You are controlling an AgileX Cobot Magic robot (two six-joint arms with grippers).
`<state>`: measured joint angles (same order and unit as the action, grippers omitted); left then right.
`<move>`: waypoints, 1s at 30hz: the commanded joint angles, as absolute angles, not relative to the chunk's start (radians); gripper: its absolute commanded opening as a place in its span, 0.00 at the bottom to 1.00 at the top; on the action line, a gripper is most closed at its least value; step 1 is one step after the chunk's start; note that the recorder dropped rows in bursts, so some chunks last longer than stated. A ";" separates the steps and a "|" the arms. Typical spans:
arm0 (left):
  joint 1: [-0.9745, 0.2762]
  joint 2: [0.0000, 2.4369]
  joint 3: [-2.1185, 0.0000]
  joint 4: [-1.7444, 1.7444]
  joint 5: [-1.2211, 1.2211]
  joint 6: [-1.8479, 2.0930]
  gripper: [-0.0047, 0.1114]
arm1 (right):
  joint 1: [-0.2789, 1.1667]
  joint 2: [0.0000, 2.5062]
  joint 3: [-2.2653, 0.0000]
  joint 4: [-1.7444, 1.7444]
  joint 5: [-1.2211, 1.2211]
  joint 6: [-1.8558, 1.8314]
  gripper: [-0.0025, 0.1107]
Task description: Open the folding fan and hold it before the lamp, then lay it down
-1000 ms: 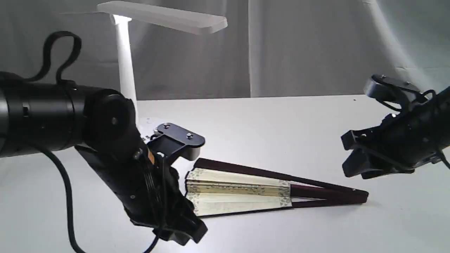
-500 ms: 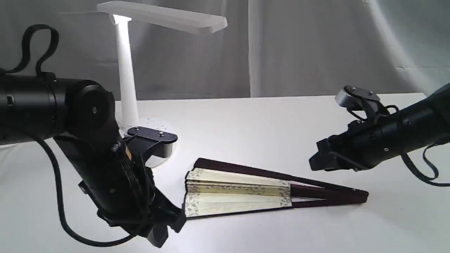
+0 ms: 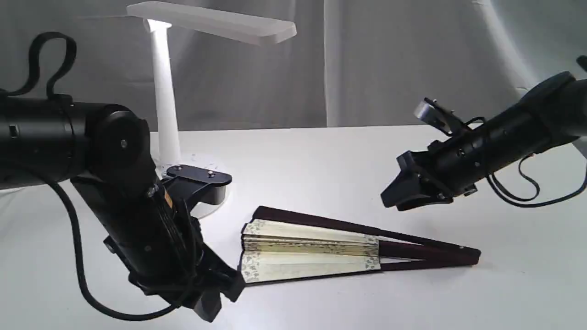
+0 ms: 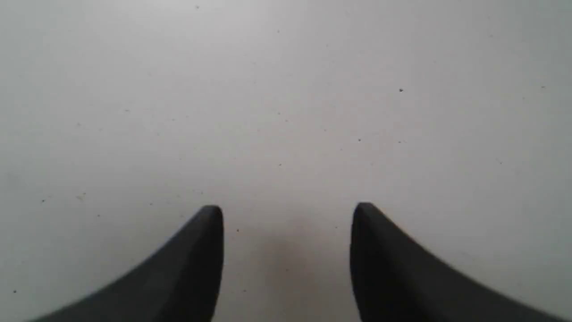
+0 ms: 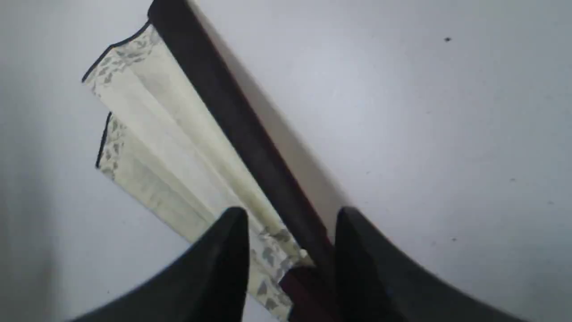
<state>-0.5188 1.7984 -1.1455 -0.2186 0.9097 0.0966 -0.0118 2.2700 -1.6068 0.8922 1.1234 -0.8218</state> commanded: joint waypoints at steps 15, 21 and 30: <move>-0.516 1.783 -1.143 -0.230 0.894 0.087 0.42 | 0.100 2.368 -1.648 0.872 1.118 -0.819 0.42; -0.516 1.783 -1.143 -0.230 0.894 0.087 0.42 | 0.107 2.368 -1.650 0.899 1.118 -0.829 0.36; -0.516 1.783 -1.143 -0.230 0.892 0.087 0.42 | 0.102 2.368 -1.654 0.901 1.148 -0.829 0.08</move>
<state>-0.5188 1.7984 -1.1455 -0.2250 0.9033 0.0924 0.1014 2.3731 -1.6487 0.9042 1.1569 -0.8255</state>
